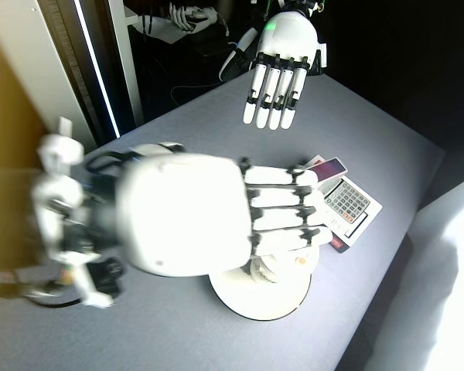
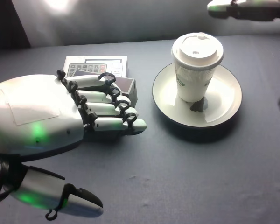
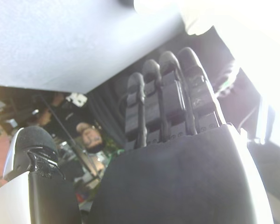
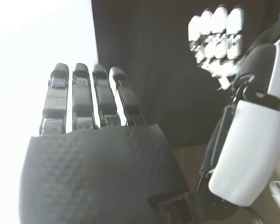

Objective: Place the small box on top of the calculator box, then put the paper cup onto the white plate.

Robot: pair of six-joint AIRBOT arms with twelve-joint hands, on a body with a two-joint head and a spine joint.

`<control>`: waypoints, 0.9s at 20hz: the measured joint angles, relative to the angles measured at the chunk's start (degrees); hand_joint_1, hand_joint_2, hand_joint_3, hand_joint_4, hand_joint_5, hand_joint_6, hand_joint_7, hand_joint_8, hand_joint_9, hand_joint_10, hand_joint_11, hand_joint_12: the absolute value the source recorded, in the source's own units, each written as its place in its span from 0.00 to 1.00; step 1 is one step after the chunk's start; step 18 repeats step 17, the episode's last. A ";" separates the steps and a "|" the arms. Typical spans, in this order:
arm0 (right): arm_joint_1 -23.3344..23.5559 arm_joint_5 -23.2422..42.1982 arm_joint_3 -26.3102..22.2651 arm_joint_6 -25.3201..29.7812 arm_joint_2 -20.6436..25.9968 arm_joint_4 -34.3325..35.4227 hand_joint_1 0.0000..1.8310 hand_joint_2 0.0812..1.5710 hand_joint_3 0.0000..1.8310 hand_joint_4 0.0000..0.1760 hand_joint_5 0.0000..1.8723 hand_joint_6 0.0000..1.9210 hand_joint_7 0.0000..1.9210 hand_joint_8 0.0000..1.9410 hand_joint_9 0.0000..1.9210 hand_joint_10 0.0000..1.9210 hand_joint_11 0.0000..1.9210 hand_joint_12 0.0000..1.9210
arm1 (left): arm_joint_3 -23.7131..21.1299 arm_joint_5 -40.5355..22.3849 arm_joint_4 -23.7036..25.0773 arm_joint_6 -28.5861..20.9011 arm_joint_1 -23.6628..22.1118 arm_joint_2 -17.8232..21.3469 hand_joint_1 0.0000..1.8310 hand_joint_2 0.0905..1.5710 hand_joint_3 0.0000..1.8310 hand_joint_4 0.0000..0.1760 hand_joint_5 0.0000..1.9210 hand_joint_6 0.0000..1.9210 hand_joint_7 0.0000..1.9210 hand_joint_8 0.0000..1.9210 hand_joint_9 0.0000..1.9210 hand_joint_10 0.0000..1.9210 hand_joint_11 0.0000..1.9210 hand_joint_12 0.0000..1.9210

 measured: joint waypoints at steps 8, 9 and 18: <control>0.39 -1.46 -5.07 0.76 4.96 -0.92 0.34 0.41 0.00 0.00 0.00 0.00 0.00 0.00 0.00 0.00 0.00 0.00 | 0.07 -0.15 0.42 -1.18 -0.28 0.00 0.12 0.63 0.00 0.00 0.11 0.00 0.13 0.00 0.12 0.00 0.00 0.29; 0.42 -1.90 -5.35 0.87 5.03 -0.57 0.32 0.41 0.00 0.00 0.00 0.00 0.00 0.00 0.00 0.00 0.00 0.00 | 0.07 0.02 0.42 -1.22 -0.35 0.00 0.12 0.63 0.00 0.00 0.12 0.00 0.14 0.00 0.13 0.00 0.00 0.31; 0.42 -2.03 -6.10 0.92 6.54 -1.60 0.33 0.42 0.00 0.00 0.00 0.00 0.00 0.00 0.00 0.00 0.00 0.00 | 0.07 0.39 0.70 -1.25 -1.38 0.00 0.11 0.64 0.00 0.00 0.15 0.01 0.17 0.01 0.15 0.00 0.00 0.33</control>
